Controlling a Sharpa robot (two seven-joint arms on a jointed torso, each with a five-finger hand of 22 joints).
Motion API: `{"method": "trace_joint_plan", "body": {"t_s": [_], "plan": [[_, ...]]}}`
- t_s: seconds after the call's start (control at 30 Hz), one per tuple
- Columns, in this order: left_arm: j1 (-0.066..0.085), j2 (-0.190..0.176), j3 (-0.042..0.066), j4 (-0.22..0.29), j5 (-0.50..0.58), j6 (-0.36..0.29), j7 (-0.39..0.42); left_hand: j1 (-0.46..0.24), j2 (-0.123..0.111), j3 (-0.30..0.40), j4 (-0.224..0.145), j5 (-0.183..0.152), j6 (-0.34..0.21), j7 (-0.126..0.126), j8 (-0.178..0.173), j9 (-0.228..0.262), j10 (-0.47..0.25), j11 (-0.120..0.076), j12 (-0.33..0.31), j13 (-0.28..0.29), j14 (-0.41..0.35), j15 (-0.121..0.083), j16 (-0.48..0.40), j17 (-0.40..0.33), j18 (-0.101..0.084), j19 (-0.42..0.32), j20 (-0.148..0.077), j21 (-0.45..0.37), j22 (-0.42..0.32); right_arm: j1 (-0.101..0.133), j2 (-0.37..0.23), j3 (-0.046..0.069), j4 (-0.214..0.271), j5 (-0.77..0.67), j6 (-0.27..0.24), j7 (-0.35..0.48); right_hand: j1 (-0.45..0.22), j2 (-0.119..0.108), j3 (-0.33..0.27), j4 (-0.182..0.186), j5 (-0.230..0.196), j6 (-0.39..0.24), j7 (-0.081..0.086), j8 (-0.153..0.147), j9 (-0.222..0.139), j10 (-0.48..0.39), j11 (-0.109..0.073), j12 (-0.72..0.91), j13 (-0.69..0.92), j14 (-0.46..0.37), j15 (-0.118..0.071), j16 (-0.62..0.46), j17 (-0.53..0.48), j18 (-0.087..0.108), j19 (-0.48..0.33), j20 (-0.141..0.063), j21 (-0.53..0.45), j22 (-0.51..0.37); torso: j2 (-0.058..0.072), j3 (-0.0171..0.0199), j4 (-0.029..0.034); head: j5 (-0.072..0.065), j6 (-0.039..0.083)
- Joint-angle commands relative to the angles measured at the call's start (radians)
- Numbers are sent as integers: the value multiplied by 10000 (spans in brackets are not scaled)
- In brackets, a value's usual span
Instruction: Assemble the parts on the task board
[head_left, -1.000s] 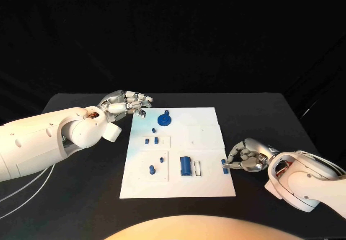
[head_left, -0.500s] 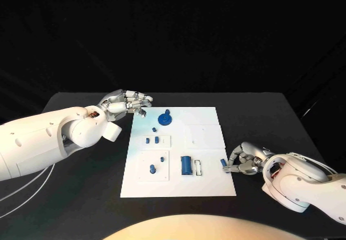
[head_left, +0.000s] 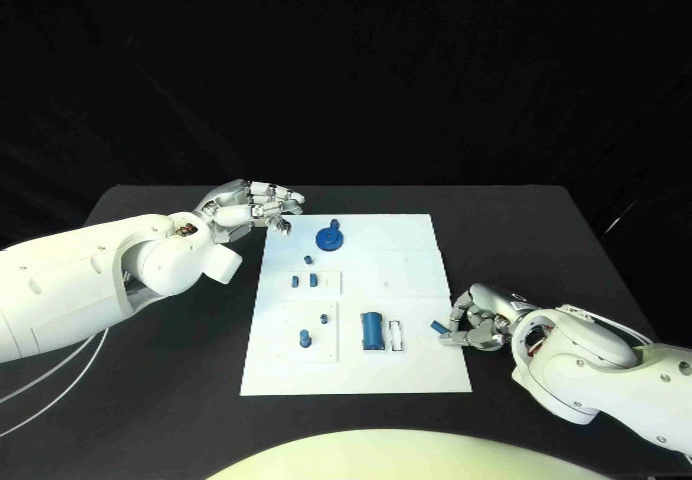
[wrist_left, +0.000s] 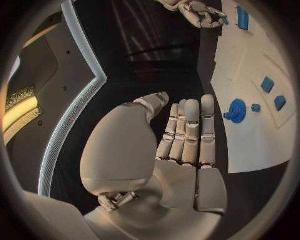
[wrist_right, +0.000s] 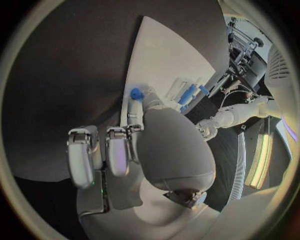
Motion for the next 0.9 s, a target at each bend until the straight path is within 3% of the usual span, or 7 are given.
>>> {"method": "trace_joint_plan", "body": {"t_s": [0.03, 0.37, 0.6, 0.9], "plan": [[2, -2, 5, 30, 61, 160, 63, -15, 79, 3, 39, -14, -44, 5, 30, 9, -60, -18, 67, -14, -28, 52, -15, 8, 58, 62, -1, -62, -7, -136, 53, -105, -86, -539, 451, -474, 522, 318, 427, -119, 63, 52, -47, -323, -1224, 513, -90, -38, 1929, 865, -92, 28, 1690, -142, 1046, -94, 44, 2635, -4, -3, 5, 13, -2], [2, -7, 4, 21, 61, 151, 52, -15, 79, 3, 39, -14, -44, 5, 30, 9, -60, -18, 67, -14, -28, 52, -15, 8, 58, 62, -1, -62, -7, -46, -20, -99, 129, -627, 281, -523, 538, 240, 1680, -289, 65, 104, -71, -440, -1290, 508, -114, -94, 1915, 877, -114, 47, 1745, -142, 1046, -123, 44, 2635, -8, -2, -6, 33, 10], [2, -1, 3, 16, 61, 146, 54, -15, 79, 3, 39, -14, -44, 5, 30, 9, -60, -18, 67, -14, -28, 52, -15, 8, 58, 62, -1, -62, -7, 257, -38, -88, 542, 315, -265, -347, -459, -356, 3412, -713, 45, 130, -83, -361, -1161, 534, -124, -118, 1924, 894, -122, 78, 1825, -142, 1046, -128, 44, 2635, -1, 2, -9, 48, 13], [2, 7, 2, 23, 61, 141, 54, -15, 79, 3, 39, -14, -44, 5, 30, 9, -60, -18, 67, -14, -28, 52, -15, 8, 58, 62, -1, -62, -7, 435, 201, -84, 805, 1862, -1047, -5, -1159, -563, 4112, -998, 30, 107, -63, -307, -1069, 531, -108, -161, 1915, 894, -109, 74, 1824, -142, 1046, -119, 44, 2635, 2, -2, 9, 43, 8]]}}
